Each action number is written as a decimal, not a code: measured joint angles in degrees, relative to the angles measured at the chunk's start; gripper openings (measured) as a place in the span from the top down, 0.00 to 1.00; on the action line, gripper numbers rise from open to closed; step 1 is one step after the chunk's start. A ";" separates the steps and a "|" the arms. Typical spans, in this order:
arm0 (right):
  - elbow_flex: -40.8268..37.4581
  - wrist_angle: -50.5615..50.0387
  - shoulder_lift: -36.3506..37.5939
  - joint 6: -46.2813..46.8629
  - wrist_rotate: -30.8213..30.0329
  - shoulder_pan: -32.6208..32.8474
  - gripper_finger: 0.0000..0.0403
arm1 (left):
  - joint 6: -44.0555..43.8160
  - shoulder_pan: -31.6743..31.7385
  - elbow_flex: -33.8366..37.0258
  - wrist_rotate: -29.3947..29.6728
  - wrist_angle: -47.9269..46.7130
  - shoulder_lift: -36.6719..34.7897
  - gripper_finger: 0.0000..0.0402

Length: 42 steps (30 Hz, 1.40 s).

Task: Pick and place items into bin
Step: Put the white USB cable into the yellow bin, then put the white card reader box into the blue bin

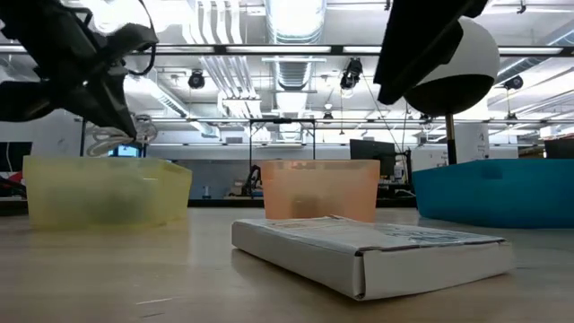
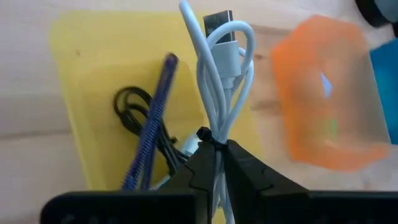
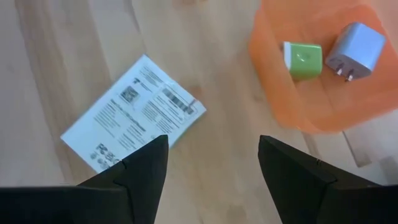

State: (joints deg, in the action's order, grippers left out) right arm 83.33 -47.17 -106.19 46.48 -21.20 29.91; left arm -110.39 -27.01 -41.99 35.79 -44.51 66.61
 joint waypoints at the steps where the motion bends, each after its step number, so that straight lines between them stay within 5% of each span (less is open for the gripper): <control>1: 0.00 0.52 0.00 0.03 0.01 0.01 0.42 | -0.08 0.49 0.54 0.19 -0.10 -0.13 0.96; 13: 0.00 3.36 0.00 -0.11 0.03 0.09 0.42 | 6.25 2.49 -0.68 -7.22 0.37 0.00 0.60; 18: -0.14 3.02 0.00 -5.64 0.38 0.61 0.42 | 32.89 -2.18 -5.26 -8.92 14.07 -0.61 0.56; 23: -2.14 2.55 0.00 -10.49 4.87 0.84 0.42 | 62.73 -6.65 -7.62 -17.54 28.81 3.59 0.62; 33: -10.34 8.84 0.00 6.46 14.70 0.48 0.51 | 60.95 -5.61 -11.08 -18.94 33.55 21.52 0.98; 42: -15.03 19.25 -0.68 12.82 12.23 0.47 0.74 | 59.75 -5.15 -23.03 -19.42 36.65 37.90 1.00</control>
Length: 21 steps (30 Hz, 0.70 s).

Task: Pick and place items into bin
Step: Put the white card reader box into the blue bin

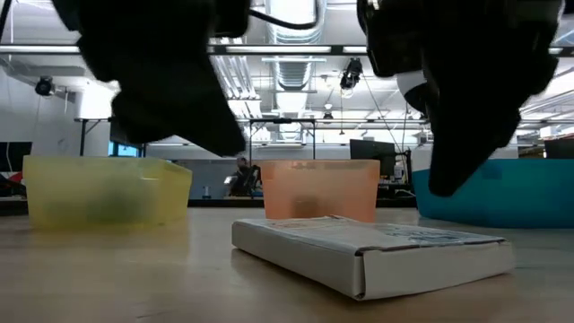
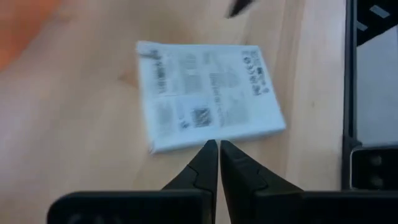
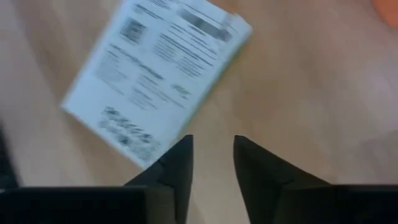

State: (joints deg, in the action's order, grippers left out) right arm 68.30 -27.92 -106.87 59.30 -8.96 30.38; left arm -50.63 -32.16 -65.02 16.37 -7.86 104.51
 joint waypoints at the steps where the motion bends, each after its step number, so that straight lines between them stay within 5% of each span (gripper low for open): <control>1: -0.49 0.18 -0.25 0.38 0.00 -0.01 0.77 | 0.00 0.00 -1.54 -0.28 -0.03 1.57 1.00; 10: -2.99 6.27 -1.62 0.79 1.30 0.90 0.80 | -3.01 -0.34 -12.53 -0.79 -5.40 9.41 1.00; 21: -2.70 9.76 -4.63 -0.39 -0.20 1.16 0.69 | -8.22 -0.83 -11.60 0.14 -8.14 9.48 1.00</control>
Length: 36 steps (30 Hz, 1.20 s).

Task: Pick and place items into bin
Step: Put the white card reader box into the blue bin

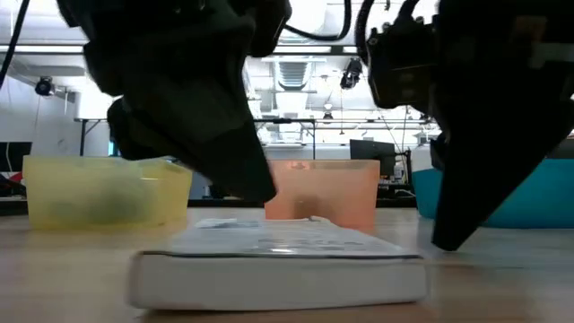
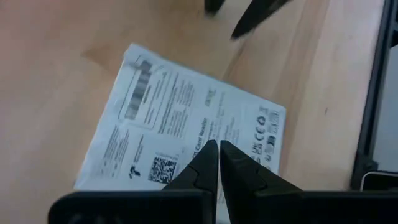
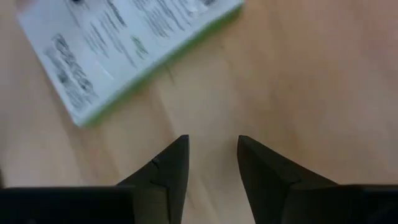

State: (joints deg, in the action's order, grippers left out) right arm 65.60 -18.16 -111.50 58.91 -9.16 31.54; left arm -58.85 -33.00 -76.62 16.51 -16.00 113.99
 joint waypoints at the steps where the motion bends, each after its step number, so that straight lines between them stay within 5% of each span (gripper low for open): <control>1: 0.09 -0.53 -0.01 -0.84 0.03 -0.02 0.68 | -0.85 -0.09 0.25 -0.08 -0.07 0.02 1.00; 12: 0.70 1.56 -0.46 -3.23 -1.19 -0.06 0.65 | -8.55 -4.10 -1.48 1.52 -17.65 -2.91 1.00; 19: 0.72 11.72 -0.73 -9.30 1.55 -0.27 0.67 | -15.49 -5.57 2.64 -0.93 -7.88 -1.13 1.00; 29: 0.78 13.43 -1.93 -8.57 1.66 -1.10 0.66 | -17.36 -4.75 6.34 0.72 3.73 0.00 1.00; 36: 0.85 14.47 -4.70 -5.32 1.55 -1.19 0.67 | -16.91 -3.46 6.40 2.39 3.70 0.00 1.00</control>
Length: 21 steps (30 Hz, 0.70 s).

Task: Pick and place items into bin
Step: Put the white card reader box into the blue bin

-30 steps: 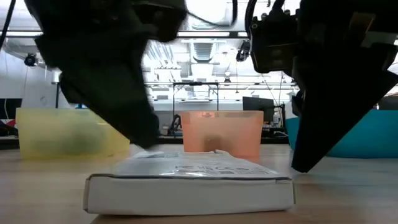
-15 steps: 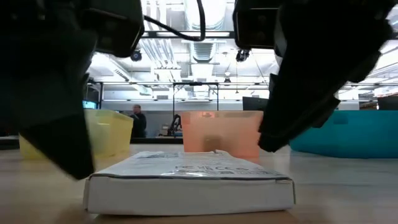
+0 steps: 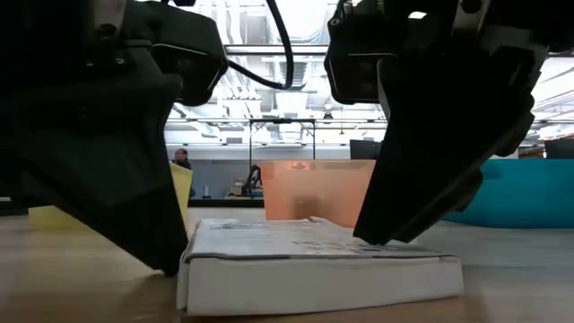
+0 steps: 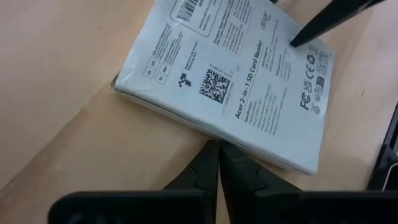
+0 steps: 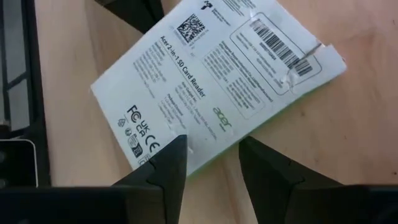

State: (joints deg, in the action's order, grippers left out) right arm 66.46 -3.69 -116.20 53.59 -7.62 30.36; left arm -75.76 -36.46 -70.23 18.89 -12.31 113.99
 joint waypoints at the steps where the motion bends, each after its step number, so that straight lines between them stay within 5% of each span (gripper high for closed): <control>1: 0.00 -0.04 0.00 0.00 0.07 -0.01 0.67 | 0.08 0.09 0.04 0.16 0.47 0.00 1.00; 21: -0.15 -2.57 1.82 -6.27 5.08 0.03 0.65 | 18.39 0.24 -3.73 8.61 10.29 -1.63 1.00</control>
State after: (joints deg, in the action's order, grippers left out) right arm 66.30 -6.26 -114.38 47.33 -2.54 30.39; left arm -57.36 -36.22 -73.95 27.50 -2.01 112.36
